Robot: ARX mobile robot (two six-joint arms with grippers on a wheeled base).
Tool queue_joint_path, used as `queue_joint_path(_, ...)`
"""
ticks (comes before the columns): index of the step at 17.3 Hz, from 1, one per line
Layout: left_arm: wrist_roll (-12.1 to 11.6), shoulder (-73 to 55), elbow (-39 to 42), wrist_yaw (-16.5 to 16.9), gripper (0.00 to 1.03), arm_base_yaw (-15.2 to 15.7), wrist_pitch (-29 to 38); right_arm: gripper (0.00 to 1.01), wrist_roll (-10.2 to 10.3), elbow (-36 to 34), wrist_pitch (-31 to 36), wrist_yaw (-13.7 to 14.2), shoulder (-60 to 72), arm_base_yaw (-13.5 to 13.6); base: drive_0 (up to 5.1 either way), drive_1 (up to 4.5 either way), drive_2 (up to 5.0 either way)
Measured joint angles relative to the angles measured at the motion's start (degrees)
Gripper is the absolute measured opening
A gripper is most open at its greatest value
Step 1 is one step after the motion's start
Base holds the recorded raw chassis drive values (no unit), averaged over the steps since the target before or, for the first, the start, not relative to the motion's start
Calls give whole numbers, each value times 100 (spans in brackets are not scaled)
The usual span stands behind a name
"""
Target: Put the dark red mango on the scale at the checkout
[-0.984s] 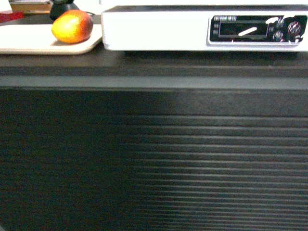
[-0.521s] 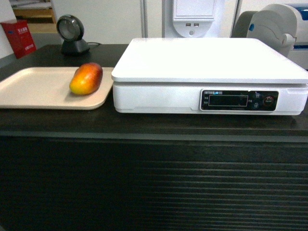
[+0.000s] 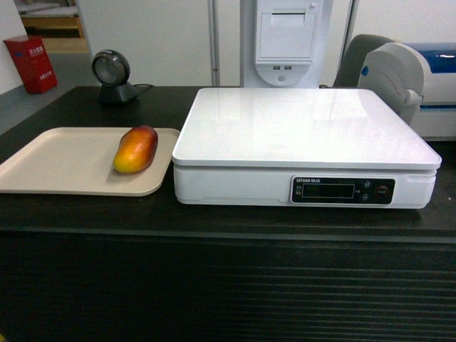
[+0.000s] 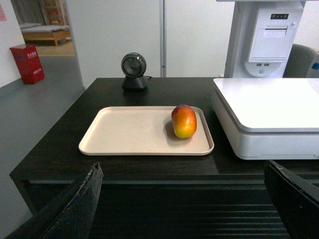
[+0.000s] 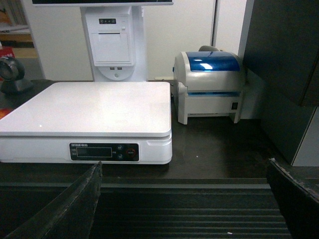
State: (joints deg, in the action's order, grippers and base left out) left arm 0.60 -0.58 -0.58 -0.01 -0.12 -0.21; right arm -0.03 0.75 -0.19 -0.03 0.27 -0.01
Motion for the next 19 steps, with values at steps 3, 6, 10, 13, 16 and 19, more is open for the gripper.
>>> queue_joint_path(3,-2,0,0,0,98,0,0,98,0,0,0,2,0,0,0,0,0)
queue_joint_path(6,0,0,-2,0,98,0,2,98,0,0,-2,2,0,0,0,0,0)
queue_joint_path(10,0,0,0,0,98,0,0,98,0,0,-2,2,0,0,0,0,0)
queue_joint_path(13,0,0,0,0,98,0,2,98,0,0,-2,2,0,0,0,0,0)
queue_joint_path(16,-2,0,-2,0,98,0,0,98,0,0,-2,2,0,0,0,0,0)
queue_joint_path(19,0,0,-2,0,98,0,0,98,0,0,-2,2,0,0,0,0,0)
